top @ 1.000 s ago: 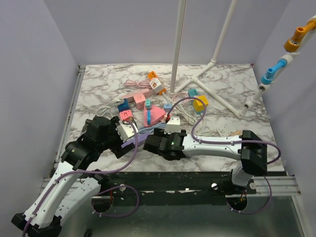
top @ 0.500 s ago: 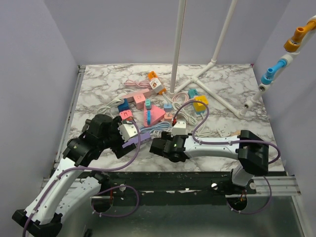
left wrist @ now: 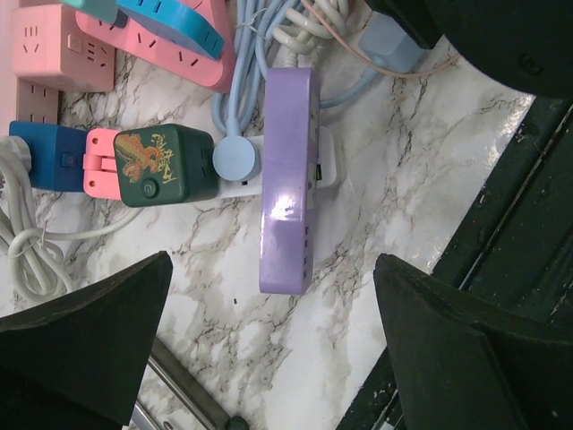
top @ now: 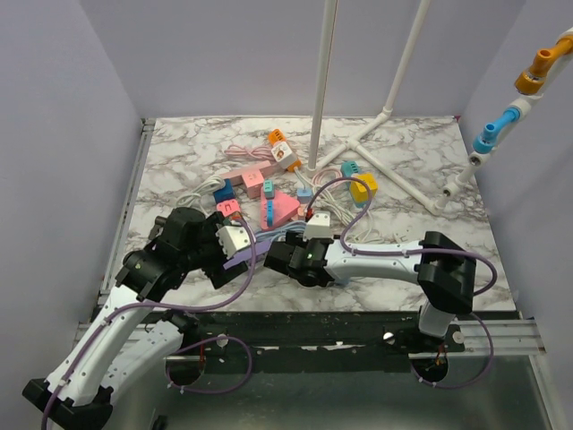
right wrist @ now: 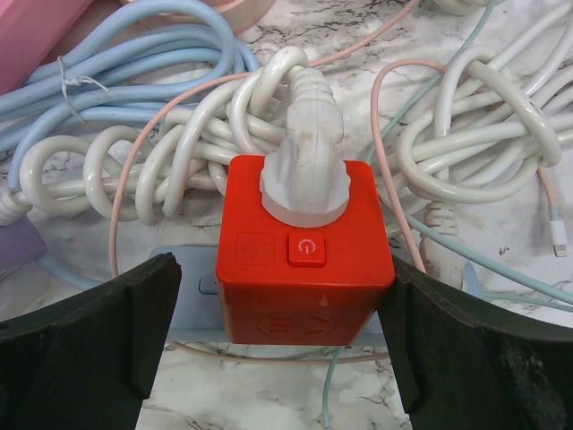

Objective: Pull the plug off the socket
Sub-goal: Remove the plug from the socket.

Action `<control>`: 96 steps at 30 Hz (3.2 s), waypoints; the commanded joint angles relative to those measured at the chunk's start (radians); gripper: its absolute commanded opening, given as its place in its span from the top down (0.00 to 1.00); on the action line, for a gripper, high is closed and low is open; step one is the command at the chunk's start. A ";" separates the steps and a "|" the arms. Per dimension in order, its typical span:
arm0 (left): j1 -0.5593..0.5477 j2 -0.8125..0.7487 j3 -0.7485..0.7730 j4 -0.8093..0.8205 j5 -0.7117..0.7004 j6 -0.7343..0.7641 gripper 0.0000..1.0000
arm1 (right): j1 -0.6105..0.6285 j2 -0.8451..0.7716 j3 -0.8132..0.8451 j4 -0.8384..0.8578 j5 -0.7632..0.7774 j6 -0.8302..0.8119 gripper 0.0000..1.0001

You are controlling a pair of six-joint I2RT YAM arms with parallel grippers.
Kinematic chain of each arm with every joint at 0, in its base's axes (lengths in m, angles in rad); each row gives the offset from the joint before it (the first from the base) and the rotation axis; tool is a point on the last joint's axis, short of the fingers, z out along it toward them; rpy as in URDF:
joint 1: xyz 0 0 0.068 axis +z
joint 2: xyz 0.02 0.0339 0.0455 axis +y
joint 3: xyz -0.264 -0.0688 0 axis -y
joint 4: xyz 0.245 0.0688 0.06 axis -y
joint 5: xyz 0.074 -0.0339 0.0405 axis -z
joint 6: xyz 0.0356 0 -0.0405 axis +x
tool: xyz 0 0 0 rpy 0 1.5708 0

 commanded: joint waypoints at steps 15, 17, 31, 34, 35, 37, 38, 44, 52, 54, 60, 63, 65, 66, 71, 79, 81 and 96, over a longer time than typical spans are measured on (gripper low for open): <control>0.005 -0.157 -0.099 0.131 0.168 0.010 0.02 | -0.005 0.057 0.010 0.011 0.063 -0.020 0.26; 0.005 -0.153 -0.099 0.146 0.175 0.023 0.01 | -0.005 0.023 0.002 0.027 0.070 -0.049 0.33; 0.004 -0.082 -0.122 0.207 0.273 -0.037 0.02 | 0.014 -0.173 -0.034 0.134 0.034 -0.136 0.80; -0.009 -0.074 -0.161 0.255 0.300 -0.020 0.02 | 0.014 -0.199 -0.035 0.159 0.009 -0.170 0.82; -0.019 -0.077 -0.176 0.283 0.297 -0.012 0.01 | 0.014 -0.204 -0.031 0.162 0.000 -0.179 0.82; -0.046 -0.085 -0.202 0.335 0.284 0.031 0.01 | 0.013 -0.213 -0.027 0.177 -0.031 -0.191 0.82; -0.068 -0.084 -0.209 0.349 0.278 0.071 0.02 | 0.013 -0.218 -0.029 0.188 -0.050 -0.195 0.82; -0.159 -0.079 -0.295 0.502 0.212 0.214 0.01 | 0.013 -0.194 0.012 0.210 -0.117 -0.221 0.82; -0.265 -0.059 -0.437 0.623 0.193 0.376 0.02 | 0.014 -0.200 -0.032 0.261 -0.162 -0.213 0.83; -0.293 -0.026 -0.445 0.654 0.178 0.366 0.02 | 0.014 -0.199 -0.041 0.262 -0.167 -0.207 0.83; -0.358 0.071 -0.461 0.817 0.099 0.325 0.03 | 0.013 -0.211 -0.063 0.285 -0.167 -0.199 0.83; -0.371 0.086 -0.460 0.825 0.096 0.324 0.05 | 0.013 -0.211 -0.063 0.287 -0.165 -0.198 0.83; -0.379 0.089 -0.471 0.824 0.097 0.326 0.08 | 0.014 -0.209 -0.063 0.287 -0.165 -0.197 0.83; -0.383 0.091 -0.480 0.824 0.095 0.333 0.09 | 0.013 -0.209 -0.063 0.288 -0.165 -0.197 0.83; -0.394 0.085 -0.516 0.844 0.072 0.330 0.16 | 0.013 -0.221 -0.072 0.291 -0.166 -0.193 0.83; -0.396 0.092 -0.546 0.884 0.043 0.317 0.25 | 0.013 -0.243 -0.100 0.316 -0.176 -0.182 0.84; -0.397 0.091 -0.560 0.893 0.044 0.334 0.27 | 0.015 -0.242 -0.095 0.316 -0.182 -0.182 0.84; -0.398 0.145 -0.627 1.146 0.032 0.372 0.58 | 0.013 -0.232 -0.080 0.347 -0.213 -0.202 0.84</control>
